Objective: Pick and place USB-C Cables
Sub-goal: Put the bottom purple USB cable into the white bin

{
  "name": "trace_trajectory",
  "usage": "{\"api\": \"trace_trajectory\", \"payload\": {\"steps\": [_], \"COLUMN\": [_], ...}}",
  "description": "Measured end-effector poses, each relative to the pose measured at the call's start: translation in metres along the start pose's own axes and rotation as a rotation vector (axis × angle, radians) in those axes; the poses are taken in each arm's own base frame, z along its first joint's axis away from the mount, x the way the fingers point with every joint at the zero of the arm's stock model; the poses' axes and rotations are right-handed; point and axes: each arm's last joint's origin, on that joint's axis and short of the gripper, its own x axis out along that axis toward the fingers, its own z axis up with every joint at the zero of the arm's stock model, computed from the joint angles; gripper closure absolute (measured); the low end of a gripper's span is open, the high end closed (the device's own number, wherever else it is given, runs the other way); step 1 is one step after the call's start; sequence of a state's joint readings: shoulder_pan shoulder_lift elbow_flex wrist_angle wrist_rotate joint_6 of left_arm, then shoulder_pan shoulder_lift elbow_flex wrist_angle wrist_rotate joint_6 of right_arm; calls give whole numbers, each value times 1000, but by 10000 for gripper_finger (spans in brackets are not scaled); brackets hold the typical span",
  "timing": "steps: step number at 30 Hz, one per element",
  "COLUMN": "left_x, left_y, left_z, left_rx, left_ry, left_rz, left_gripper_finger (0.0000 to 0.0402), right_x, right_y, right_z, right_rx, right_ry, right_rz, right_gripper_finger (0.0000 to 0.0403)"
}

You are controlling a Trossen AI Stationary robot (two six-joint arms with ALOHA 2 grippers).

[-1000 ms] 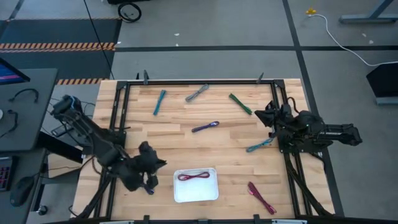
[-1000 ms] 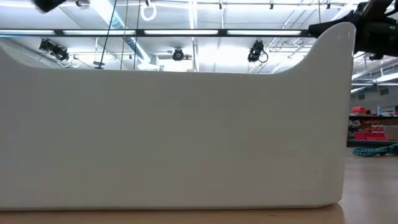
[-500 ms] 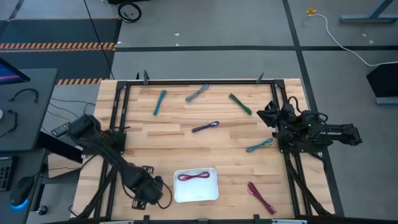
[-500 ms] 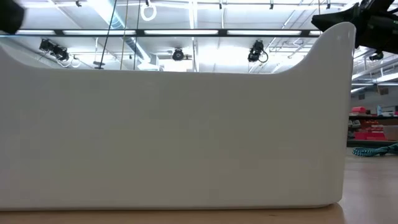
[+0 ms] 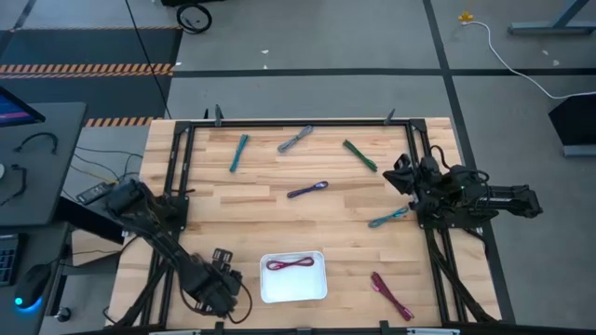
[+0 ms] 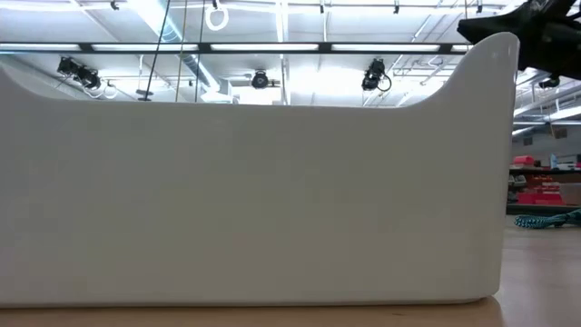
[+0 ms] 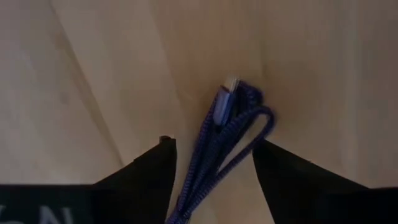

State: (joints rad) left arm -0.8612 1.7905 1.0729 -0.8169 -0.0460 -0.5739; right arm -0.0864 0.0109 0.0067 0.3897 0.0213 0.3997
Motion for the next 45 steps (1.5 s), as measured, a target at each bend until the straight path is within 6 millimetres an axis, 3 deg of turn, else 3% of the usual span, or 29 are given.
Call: {"api": "trace_trajectory", "payload": {"steps": [6,12,16,22,25,28,30,33,36,40,45], "left_x": [13,11,-5,-90,-144,-181,-193,-188,-160,-120,-76], "left_y": [-2,3,14,33,47,56,62,73,84,100,108], "left_z": [2,4,4,7,9,19,33,60,89,119,141], "left_rx": [-5,-98,-263,-519,-636,-618,-548,-450,-379,-361,-423], "left_ry": [42,43,-8,-280,-531,-814,-952,-1081,-1117,-1039,-920], "left_rz": [11,-10,9,7,-16,13,5,-43,-55,-127,-280], "left_gripper_finger": [245,369,377,377,377,377,377,377,377,377,377], "right_x": [0,-1,-1,-3,-3,-4,-4,-4,-4,-5,-5], "right_y": [3,6,8,10,10,11,12,14,16,17,19], "right_z": [-2,-7,-11,-21,-25,-27,-28,-29,-28,-29,-29], "right_rx": [69,118,133,123,109,86,72,54,46,36,37], "right_ry": [62,138,180,245,271,276,279,278,277,279,285], "right_rz": [116,181,196,133,89,67,62,67,86,104,121], "right_gripper_finger": [378,378,378,378,378,378,378,378,378,378,378]}}
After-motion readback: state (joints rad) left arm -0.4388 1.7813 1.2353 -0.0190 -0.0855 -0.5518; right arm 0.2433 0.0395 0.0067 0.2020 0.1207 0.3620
